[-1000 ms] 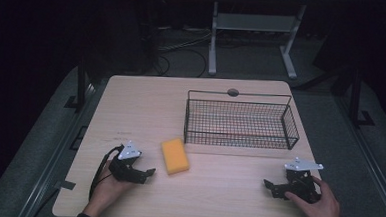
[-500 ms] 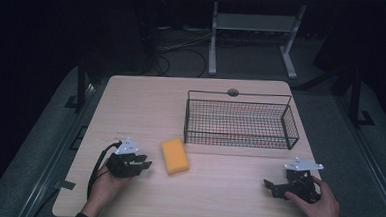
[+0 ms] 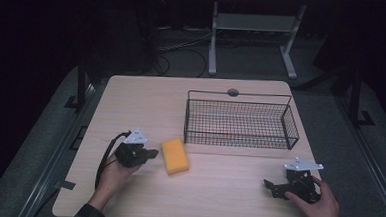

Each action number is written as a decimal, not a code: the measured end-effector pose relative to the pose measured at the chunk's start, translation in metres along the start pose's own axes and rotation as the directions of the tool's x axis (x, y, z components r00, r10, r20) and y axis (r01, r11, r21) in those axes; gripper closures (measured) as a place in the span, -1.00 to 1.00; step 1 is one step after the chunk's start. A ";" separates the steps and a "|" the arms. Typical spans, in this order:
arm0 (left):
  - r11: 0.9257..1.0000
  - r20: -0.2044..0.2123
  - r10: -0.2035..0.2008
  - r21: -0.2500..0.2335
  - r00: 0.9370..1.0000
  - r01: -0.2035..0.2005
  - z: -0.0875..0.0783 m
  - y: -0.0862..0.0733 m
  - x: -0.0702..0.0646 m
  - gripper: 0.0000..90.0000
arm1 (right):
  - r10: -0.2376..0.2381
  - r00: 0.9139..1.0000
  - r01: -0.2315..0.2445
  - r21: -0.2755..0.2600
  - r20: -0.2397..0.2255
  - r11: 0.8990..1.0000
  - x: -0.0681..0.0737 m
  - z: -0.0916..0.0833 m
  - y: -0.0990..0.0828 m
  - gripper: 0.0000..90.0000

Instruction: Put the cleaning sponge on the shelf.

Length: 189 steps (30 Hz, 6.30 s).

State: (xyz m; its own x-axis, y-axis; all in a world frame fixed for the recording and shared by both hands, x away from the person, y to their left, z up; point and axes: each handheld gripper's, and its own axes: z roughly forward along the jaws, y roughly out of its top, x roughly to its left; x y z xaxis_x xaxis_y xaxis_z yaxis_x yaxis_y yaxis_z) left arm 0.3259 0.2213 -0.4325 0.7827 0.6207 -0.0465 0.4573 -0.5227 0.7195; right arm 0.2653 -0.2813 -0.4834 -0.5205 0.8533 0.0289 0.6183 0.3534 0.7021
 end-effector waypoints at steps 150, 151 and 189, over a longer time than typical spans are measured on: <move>0.989 0.082 0.021 0.145 0.996 -0.033 -0.002 0.024 -0.029 -0.66 | 0.000 1.000 0.000 0.000 0.000 1.000 0.000 0.000 0.000 -0.97; 0.989 0.082 0.021 0.145 0.996 -0.033 -0.002 0.024 -0.029 -0.68 | 0.000 1.000 0.000 0.000 0.000 1.000 0.000 0.000 0.000 -0.97; 0.914 0.107 0.150 0.363 0.983 -0.179 0.059 0.041 -0.069 -0.68 | 0.000 1.000 0.000 0.000 0.000 1.000 0.000 0.000 0.000 -0.97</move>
State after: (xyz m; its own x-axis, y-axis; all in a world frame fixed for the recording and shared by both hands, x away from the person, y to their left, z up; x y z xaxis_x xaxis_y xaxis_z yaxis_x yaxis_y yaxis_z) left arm 0.3155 0.1225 -0.4413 0.8830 0.4692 -0.0125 0.4316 -0.8013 0.4144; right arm 0.2653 -0.2813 -0.4834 -0.5203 0.8535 0.0286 0.6183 0.3534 0.7020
